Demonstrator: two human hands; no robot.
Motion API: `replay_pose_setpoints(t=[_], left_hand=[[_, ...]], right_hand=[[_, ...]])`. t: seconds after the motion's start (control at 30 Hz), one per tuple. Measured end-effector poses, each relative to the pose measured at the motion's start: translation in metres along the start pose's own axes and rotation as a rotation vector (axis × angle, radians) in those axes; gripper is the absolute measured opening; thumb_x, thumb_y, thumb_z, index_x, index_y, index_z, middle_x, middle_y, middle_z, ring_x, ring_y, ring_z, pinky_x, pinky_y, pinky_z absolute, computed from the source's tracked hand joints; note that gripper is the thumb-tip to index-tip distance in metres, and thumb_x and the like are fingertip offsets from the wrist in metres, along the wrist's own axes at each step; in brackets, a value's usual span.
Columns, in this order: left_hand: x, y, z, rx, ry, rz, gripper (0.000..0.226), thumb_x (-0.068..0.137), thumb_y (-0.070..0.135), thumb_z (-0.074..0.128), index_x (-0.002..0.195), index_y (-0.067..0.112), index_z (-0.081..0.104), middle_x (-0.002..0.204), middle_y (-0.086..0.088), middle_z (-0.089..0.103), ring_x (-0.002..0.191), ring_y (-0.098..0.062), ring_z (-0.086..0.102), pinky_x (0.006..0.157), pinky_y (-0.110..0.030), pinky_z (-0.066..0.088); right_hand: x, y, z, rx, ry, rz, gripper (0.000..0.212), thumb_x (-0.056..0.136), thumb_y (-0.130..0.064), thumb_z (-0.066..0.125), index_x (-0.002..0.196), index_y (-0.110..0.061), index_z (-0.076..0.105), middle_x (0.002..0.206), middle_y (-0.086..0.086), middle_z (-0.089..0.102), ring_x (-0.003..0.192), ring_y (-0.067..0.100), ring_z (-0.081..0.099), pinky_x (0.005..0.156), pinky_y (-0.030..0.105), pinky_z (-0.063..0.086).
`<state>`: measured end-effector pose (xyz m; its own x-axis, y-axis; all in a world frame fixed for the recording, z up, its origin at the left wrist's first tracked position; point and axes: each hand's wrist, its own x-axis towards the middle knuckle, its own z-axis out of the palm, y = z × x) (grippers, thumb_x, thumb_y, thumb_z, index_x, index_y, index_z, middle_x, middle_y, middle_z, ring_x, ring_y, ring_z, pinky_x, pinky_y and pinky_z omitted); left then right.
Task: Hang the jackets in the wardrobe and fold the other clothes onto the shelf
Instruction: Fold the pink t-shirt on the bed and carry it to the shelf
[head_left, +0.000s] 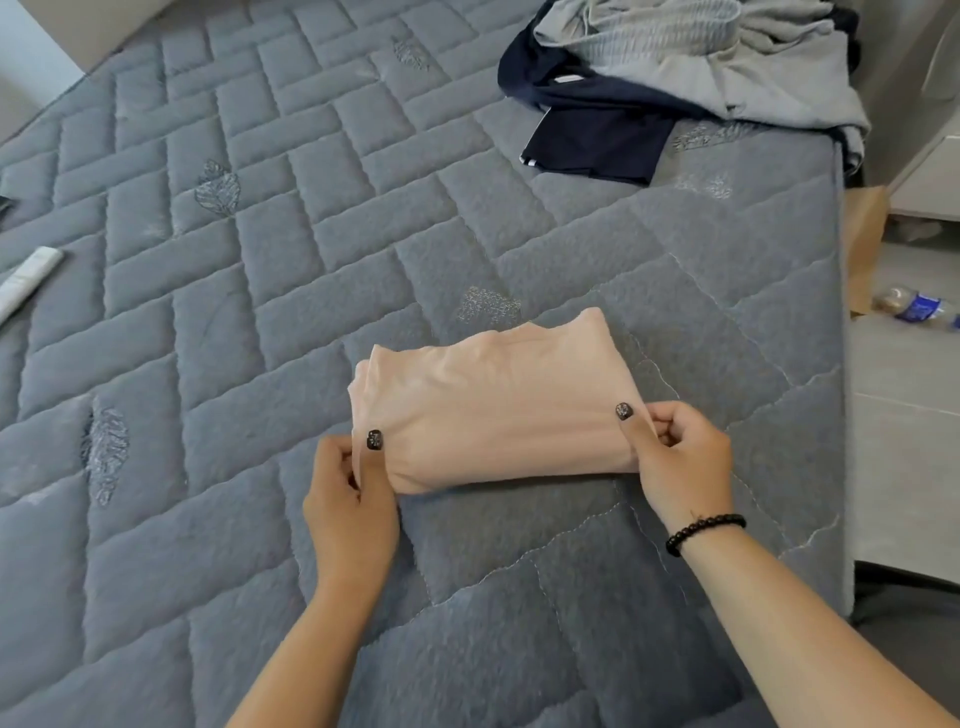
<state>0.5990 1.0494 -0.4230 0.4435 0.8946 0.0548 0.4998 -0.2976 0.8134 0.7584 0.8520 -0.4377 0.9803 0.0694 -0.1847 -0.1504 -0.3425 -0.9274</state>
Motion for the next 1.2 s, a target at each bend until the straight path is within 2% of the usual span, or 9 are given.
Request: replay_pose_setpoints(t=[0.1, 0.17, 0.4, 0.57, 0.67, 0.77, 0.9, 1.07, 1.2], left_hand=[[-0.004, -0.014, 0.002, 0.183, -0.181, -0.117, 0.03, 0.099, 0.034, 0.046, 0.075, 0.018, 0.049, 0.063, 0.006, 0.055, 0.061, -0.01, 0.052, 0.049, -0.024, 0.033], [0.002, -0.016, 0.005, 0.241, -0.242, -0.168, 0.031, 0.099, 0.033, 0.046, 0.075, 0.014, 0.052, 0.064, 0.004, 0.057, 0.062, -0.014, 0.052, 0.051, -0.026, 0.032], [0.048, 0.014, 0.017, 0.116, -0.135, -0.227, 0.027, 0.099, 0.038, 0.043, 0.079, 0.02, 0.048, 0.073, 0.007, 0.055, 0.068, -0.009, 0.05, 0.054, -0.026, 0.031], [0.046, 0.02, 0.024, 0.218, -0.071, -0.224, 0.019, 0.1, 0.034, 0.04, 0.099, 0.015, 0.044, 0.083, 0.002, 0.057, 0.075, -0.017, 0.053, 0.065, -0.036, 0.04], [0.042, 0.021, 0.027, 0.382, 0.017, -0.062, 0.022, 0.095, 0.024, 0.051, 0.111, 0.01, 0.046, 0.11, -0.009, 0.056, 0.103, -0.031, 0.052, 0.083, -0.042, 0.04], [0.031, 0.027, 0.04, 0.395, -0.043, 0.246, 0.044, 0.094, 0.019, 0.053, 0.135, 0.006, 0.043, 0.146, -0.012, 0.04, 0.136, -0.03, 0.033, 0.109, -0.042, 0.027], [0.013, 0.005, 0.055, 0.484, -0.291, 0.367, 0.055, 0.093, 0.037, 0.032, 0.143, 0.019, 0.043, 0.157, -0.003, 0.027, 0.148, -0.019, 0.013, 0.12, -0.039, 0.004], [0.015, -0.015, 0.059, 0.54, -0.264, 0.399, 0.063, 0.091, 0.047, 0.026, 0.151, 0.03, 0.028, 0.162, -0.002, 0.013, 0.15, -0.019, 0.0, 0.119, -0.039, -0.004], [0.008, -0.016, 0.056, 0.472, -0.184, 0.203, 0.083, 0.087, 0.063, 0.031, 0.155, 0.023, 0.004, 0.163, -0.006, -0.005, 0.149, -0.02, -0.007, 0.119, -0.041, 0.001]], right_hand=[[-0.002, 0.008, -0.002, -0.095, -0.097, 0.055, 0.015, 0.084, -0.022, 0.07, 0.071, -0.02, 0.063, 0.066, -0.001, 0.063, 0.061, 0.014, 0.056, 0.06, 0.029, 0.049], [0.0, 0.009, 0.0, -0.167, -0.129, 0.084, 0.013, 0.083, -0.026, 0.07, 0.074, -0.02, 0.064, 0.067, -0.002, 0.065, 0.063, 0.015, 0.058, 0.058, 0.03, 0.048], [0.037, -0.025, 0.015, -0.224, -0.194, 0.068, 0.018, 0.083, -0.032, 0.066, 0.077, -0.015, 0.068, 0.061, -0.011, 0.055, 0.06, 0.007, 0.051, 0.055, 0.022, 0.037], [0.051, -0.043, 0.028, -0.336, -0.131, -0.089, 0.011, 0.088, -0.02, 0.061, 0.091, -0.013, 0.069, 0.078, -0.004, 0.065, 0.08, 0.018, 0.058, 0.071, 0.024, 0.039], [0.042, -0.045, 0.041, -0.658, -0.099, -0.315, 0.031, 0.089, -0.01, 0.049, 0.119, -0.013, 0.057, 0.116, 0.003, 0.058, 0.111, 0.025, 0.047, 0.09, 0.036, 0.037], [0.019, -0.051, 0.06, -0.589, -0.222, -0.753, 0.045, 0.078, 0.002, 0.046, 0.12, -0.007, 0.058, 0.119, 0.007, 0.06, 0.116, 0.023, 0.049, 0.097, 0.04, 0.04], [-0.001, -0.025, 0.082, -0.856, -0.614, -0.842, 0.052, 0.095, -0.014, 0.033, 0.147, -0.013, 0.032, 0.155, 0.002, 0.027, 0.147, 0.019, 0.012, 0.117, 0.037, 0.007], [0.013, 0.002, 0.072, -1.042, -0.536, -0.798, 0.065, 0.094, -0.047, 0.016, 0.152, -0.017, 0.017, 0.161, 0.0, 0.003, 0.148, 0.016, -0.006, 0.119, 0.042, -0.005], [0.014, 0.004, 0.074, -1.087, -0.448, -0.707, 0.075, 0.089, -0.058, 0.015, 0.152, -0.017, 0.011, 0.161, 0.008, -0.003, 0.147, 0.023, -0.008, 0.118, 0.043, -0.01]])
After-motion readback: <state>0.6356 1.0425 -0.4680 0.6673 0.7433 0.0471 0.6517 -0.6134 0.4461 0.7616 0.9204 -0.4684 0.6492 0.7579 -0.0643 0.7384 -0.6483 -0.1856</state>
